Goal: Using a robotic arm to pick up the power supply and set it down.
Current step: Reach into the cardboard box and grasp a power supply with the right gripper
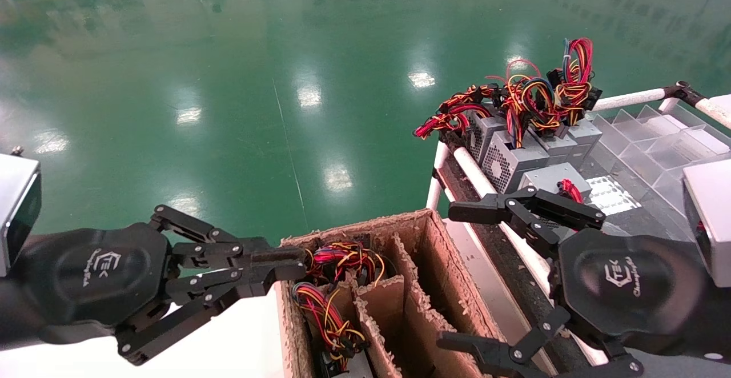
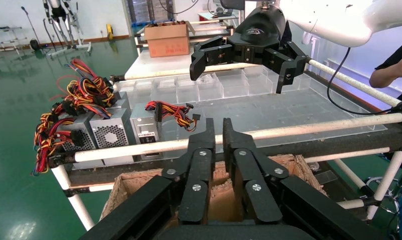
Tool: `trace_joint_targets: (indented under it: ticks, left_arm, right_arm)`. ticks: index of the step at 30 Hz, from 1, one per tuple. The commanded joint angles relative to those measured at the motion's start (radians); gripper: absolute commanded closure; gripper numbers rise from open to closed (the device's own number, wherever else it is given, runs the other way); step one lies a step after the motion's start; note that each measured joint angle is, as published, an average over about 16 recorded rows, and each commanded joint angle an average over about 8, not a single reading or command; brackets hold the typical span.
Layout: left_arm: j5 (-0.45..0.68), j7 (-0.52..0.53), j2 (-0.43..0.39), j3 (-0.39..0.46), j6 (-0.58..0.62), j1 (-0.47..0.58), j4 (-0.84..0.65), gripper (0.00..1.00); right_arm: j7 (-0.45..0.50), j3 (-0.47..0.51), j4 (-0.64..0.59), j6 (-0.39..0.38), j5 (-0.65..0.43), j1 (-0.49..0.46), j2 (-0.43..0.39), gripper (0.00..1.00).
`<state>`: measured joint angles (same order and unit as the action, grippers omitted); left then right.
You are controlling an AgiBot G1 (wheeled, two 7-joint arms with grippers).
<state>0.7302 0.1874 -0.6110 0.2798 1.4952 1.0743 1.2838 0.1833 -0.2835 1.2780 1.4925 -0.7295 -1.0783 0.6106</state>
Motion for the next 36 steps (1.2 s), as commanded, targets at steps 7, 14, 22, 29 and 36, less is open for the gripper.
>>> trace_joint_targets:
  ticks: [7, 14, 22, 29, 36]
  left_arm:
    - [0.000, 0.000, 0.000, 0.000, 0.000, 0.000, 0.000, 0.00]
    - [0.000, -0.001, 0.000, 0.001, 0.000, 0.000, -0.001, 0.00]
    - [-0.001, -0.001, 0.000, 0.000, 0.000, 0.000, -0.001, 0.00]
    - [-0.001, -0.001, 0.000, 0.000, 0.000, 0.000, -0.001, 0.00]
    - [-0.001, -0.001, 0.000, 0.001, 0.000, 0.001, -0.002, 0.00]
  right_arm:
    - [0.000, -0.002, -0.003, -0.005, -0.004, 0.000, 0.003, 0.00]
    - [0.000, -0.036, -0.041, -0.047, -0.057, -0.016, 0.062, 0.00]
    - [-0.015, -0.061, -0.077, -0.076, -0.112, -0.050, 0.106, 0.00]
    - [-0.015, -0.065, -0.073, -0.076, -0.117, -0.046, 0.108, 0.00]
    - [-0.016, -0.127, -0.074, -0.116, -0.220, -0.054, 0.174, 0.00]
